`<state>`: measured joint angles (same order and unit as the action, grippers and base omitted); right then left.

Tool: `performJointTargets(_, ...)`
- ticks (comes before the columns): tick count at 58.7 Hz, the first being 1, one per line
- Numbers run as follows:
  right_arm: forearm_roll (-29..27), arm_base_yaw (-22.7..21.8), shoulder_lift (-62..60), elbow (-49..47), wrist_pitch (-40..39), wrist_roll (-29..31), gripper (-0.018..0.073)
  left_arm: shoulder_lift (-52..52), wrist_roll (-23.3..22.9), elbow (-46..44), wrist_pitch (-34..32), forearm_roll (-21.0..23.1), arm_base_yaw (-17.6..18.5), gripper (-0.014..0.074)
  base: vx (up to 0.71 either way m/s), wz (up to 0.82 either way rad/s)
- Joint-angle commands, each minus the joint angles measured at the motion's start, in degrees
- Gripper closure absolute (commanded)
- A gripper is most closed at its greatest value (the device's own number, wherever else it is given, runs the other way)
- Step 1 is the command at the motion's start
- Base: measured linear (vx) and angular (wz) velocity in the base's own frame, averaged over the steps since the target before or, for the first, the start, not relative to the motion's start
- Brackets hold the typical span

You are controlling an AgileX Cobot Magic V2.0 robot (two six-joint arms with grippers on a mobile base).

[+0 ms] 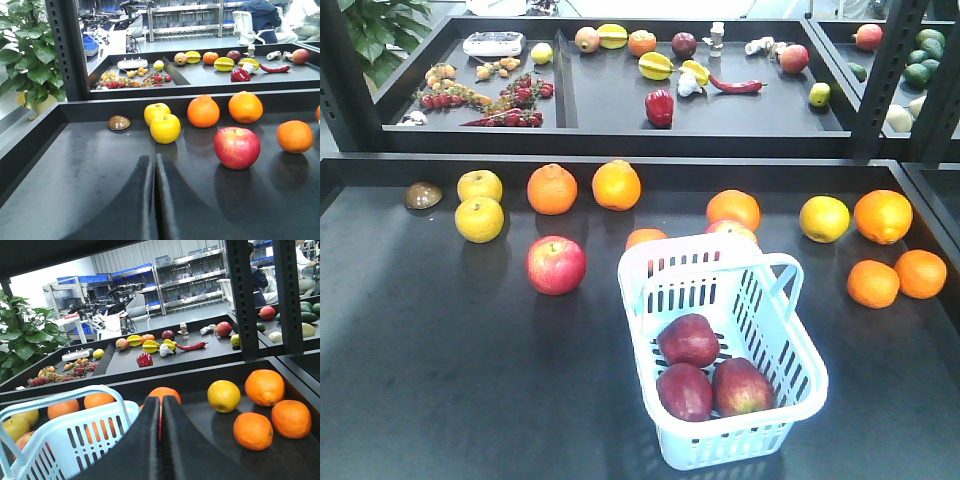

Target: Pick three apples into basket with both arms

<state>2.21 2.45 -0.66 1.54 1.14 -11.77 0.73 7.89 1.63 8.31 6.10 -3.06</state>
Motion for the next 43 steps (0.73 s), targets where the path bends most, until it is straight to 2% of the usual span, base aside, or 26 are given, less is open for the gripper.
performJointTargets(1, 0.4, -0.4, -0.7, 0.8, -4.5, 0.3, 0.0566, 0.8, -0.4, -1.4, -4.6, 0.2, 0.3, 0.0603, 0.0, 0.0)
performJointTargets(43, 0.4, -0.4, -0.7, 0.8, -4.3, 0.3, 0.0566, 0.8, -0.4, -1.4, -4.6, 0.2, 0.3, 0.0603, 0.0, 0.0)
